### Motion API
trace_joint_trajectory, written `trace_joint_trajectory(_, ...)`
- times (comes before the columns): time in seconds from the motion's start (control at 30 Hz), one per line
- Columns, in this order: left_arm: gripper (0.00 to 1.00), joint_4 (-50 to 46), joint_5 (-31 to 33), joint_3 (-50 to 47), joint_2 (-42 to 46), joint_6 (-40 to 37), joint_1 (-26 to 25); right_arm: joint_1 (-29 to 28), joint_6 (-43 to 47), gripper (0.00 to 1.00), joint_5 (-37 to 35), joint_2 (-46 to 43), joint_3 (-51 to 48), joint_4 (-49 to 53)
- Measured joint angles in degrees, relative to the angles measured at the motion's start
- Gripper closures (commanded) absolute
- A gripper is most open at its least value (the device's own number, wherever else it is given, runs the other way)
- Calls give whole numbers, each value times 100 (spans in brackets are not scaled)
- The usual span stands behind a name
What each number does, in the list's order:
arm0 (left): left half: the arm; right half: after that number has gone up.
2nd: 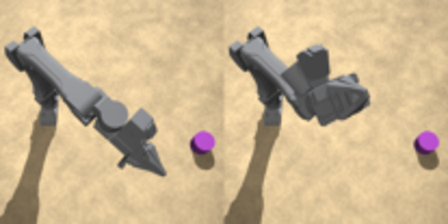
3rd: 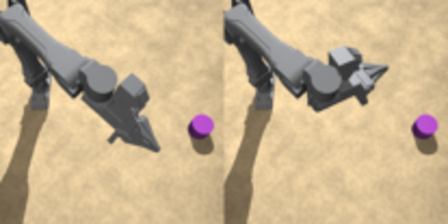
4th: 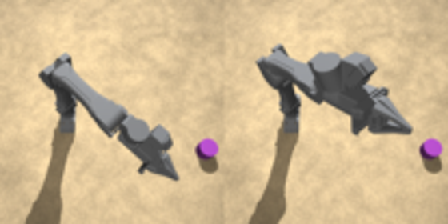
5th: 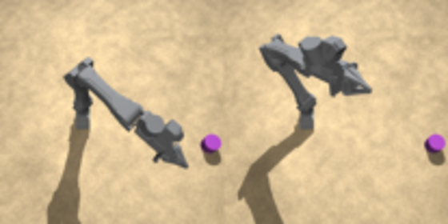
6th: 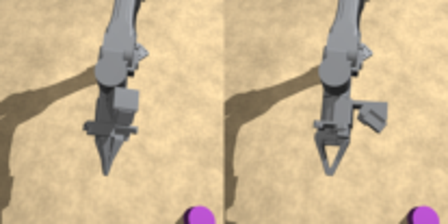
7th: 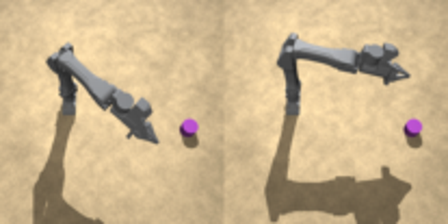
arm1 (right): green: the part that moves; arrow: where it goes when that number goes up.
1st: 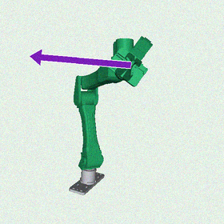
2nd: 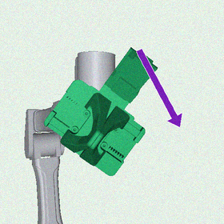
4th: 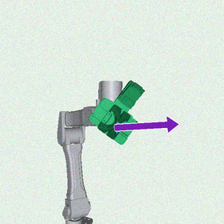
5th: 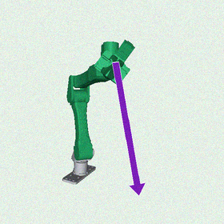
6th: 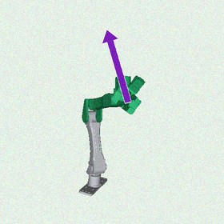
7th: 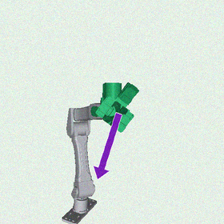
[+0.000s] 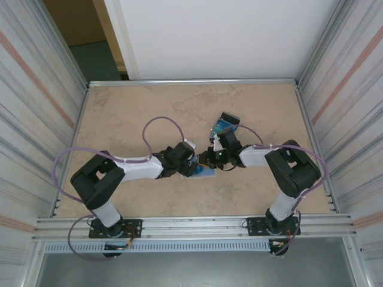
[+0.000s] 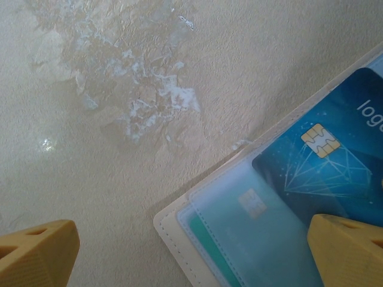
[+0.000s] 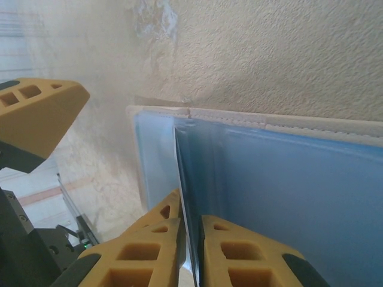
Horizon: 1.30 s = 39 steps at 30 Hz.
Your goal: Take the credit cards out of the card holder
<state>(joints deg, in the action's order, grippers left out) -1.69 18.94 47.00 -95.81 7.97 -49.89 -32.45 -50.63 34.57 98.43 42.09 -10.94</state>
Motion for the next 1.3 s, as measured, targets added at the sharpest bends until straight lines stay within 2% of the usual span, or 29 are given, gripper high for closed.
trace_joint_trajectory(0.23, 1, -13, 22, 0, 11, 20, -2, -11, 35, 99, -76, -7, 2, 83)
trace_joint_trajectory(1.3, 1, -302, 389, -9, 245, 35, 9, -17, 1029, 100, -1379, -1405, 216, 1884)
